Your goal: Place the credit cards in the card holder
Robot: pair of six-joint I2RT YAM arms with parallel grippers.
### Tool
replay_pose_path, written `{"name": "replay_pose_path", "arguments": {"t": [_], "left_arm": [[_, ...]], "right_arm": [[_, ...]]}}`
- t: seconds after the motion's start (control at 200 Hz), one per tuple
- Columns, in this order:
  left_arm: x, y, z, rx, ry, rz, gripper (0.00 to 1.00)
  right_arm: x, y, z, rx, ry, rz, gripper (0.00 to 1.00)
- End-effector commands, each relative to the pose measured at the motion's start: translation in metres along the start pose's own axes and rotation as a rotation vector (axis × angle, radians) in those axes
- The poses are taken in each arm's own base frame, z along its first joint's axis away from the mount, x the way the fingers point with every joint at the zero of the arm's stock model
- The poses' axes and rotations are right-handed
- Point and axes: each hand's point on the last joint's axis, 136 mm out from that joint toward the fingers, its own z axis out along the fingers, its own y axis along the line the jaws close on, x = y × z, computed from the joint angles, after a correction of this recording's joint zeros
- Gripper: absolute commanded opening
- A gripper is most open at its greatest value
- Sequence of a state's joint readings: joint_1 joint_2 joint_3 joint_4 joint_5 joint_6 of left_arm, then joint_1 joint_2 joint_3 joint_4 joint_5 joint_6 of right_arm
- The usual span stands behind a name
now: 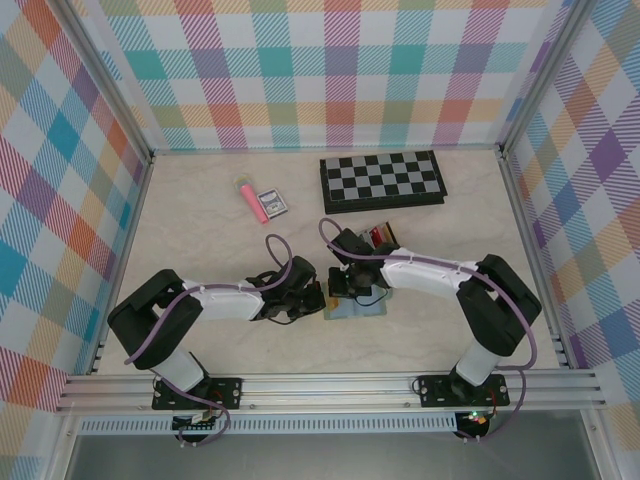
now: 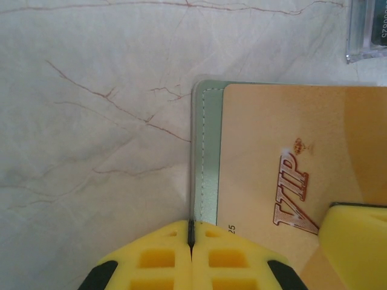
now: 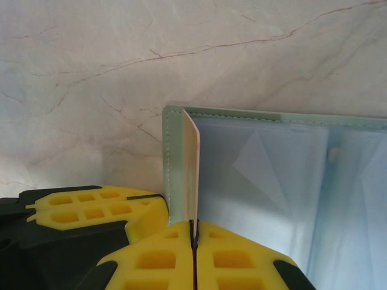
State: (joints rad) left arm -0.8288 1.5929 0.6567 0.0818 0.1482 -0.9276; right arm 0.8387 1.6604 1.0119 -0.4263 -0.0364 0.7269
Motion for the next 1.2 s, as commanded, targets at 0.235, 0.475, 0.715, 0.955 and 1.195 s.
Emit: {"name": "replay_pose_path", "arguments": {"t": [0.235,0.475,0.715,0.955,1.195], "left_arm": [[0.019,0.040,0.003,-0.135,0.064,-0.026,0.00],[0.019,0.041,0.004,-0.141,0.069,-0.025,0.00],[0.019,0.041,0.003,-0.146,0.071,-0.019,0.00],[0.019,0.041,0.003,-0.148,0.070,-0.018,0.00],[0.017,0.039,0.002,-0.148,0.066,-0.014,0.00]], "right_arm": [[-0.006,-0.025,-0.033,0.185,-0.044,-0.057,0.08],[-0.008,-0.042,-0.047,0.281,-0.060,-0.089,0.08],[-0.008,-0.069,-0.059,0.377,-0.061,-0.075,0.08],[-0.013,-0.076,-0.077,0.287,-0.096,-0.012,0.08],[-0.014,-0.003,-0.060,-0.029,-0.074,-0.055,0.09]]}}
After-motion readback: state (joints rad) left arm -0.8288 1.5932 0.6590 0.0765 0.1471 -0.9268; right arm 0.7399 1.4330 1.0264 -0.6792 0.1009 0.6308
